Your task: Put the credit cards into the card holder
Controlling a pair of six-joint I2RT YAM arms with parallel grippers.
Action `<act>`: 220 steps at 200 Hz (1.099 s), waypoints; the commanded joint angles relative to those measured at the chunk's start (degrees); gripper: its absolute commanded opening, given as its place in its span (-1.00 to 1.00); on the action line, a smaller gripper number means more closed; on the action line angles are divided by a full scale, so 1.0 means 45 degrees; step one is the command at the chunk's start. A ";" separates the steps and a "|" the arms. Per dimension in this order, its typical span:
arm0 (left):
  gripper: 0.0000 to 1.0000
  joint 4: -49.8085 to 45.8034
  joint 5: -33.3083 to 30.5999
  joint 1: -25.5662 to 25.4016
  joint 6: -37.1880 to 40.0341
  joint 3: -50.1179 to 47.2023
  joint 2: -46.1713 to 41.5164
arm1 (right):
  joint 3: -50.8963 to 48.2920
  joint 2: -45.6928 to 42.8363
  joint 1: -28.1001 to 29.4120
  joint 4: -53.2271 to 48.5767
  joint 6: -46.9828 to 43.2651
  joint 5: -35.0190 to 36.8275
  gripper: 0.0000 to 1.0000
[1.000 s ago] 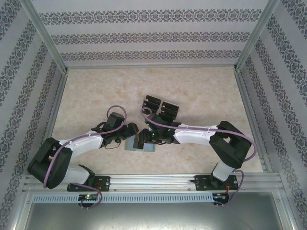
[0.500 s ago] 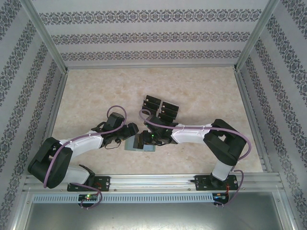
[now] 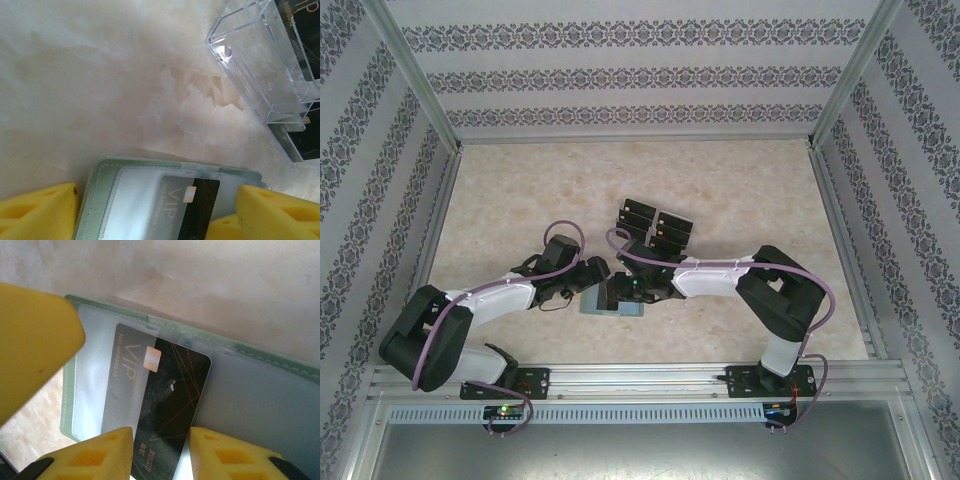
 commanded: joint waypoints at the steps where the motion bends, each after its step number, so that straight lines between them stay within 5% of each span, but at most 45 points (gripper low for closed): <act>1: 0.62 0.0453 0.0082 0.0130 -0.0144 -0.0187 0.0119 | 0.0329 0.0276 0.0123 0.0147 0.0048 -0.0206 -0.28; 220: 0.62 0.0669 0.0163 0.0130 -0.0183 -0.0244 0.0276 | 0.1584 0.0957 0.0829 -0.0477 0.0009 -0.0316 -0.27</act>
